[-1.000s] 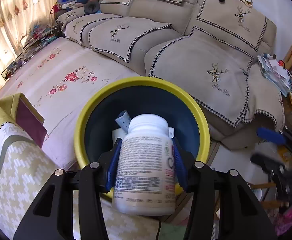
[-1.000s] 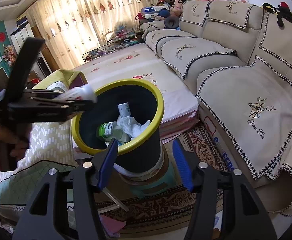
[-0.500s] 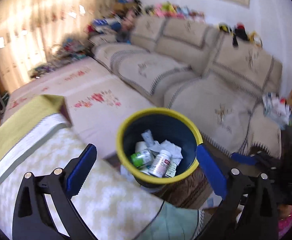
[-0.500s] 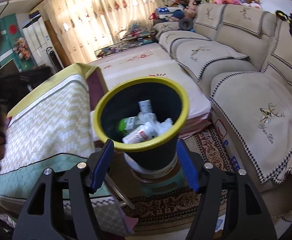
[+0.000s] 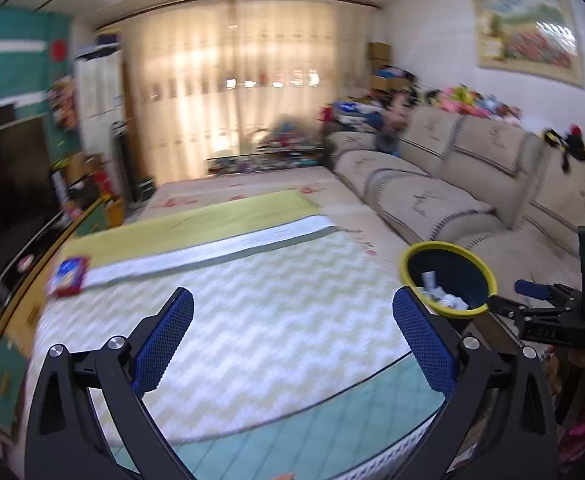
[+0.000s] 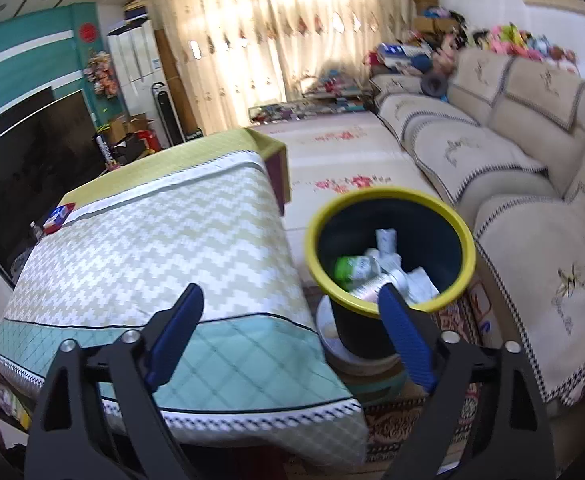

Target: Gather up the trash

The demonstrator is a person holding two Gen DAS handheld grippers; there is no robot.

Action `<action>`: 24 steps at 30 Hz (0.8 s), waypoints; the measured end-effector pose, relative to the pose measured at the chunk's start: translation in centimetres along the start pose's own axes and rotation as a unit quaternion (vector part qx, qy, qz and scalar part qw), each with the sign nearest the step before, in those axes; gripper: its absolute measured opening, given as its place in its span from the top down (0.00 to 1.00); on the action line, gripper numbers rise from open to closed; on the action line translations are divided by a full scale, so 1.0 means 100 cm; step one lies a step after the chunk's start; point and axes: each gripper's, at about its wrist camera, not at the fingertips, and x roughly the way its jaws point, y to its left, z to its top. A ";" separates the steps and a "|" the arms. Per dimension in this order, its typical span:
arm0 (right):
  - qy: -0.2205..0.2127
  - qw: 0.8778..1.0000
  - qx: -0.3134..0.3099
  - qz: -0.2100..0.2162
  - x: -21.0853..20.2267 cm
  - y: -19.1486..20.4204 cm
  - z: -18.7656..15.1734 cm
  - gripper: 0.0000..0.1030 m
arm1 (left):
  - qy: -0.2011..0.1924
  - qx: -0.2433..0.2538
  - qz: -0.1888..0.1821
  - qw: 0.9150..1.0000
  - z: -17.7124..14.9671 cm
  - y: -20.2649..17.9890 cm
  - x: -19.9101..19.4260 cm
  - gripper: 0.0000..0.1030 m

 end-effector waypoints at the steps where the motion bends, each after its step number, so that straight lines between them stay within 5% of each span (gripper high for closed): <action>1: -0.006 1.000 -0.008 -0.001 -0.003 0.007 0.001 0.12 | 0.001 -0.014 0.006 1.000 -0.005 0.013 -0.011 0.05; 14: -0.047 0.997 -0.057 -0.022 -0.041 0.058 -0.006 0.07 | -0.025 -0.071 0.061 0.995 -0.054 0.067 -0.092 0.05; 24: -0.056 0.997 -0.060 -0.014 -0.050 0.067 -0.011 0.07 | -0.019 -0.099 0.114 0.988 -0.076 0.092 -0.107 0.05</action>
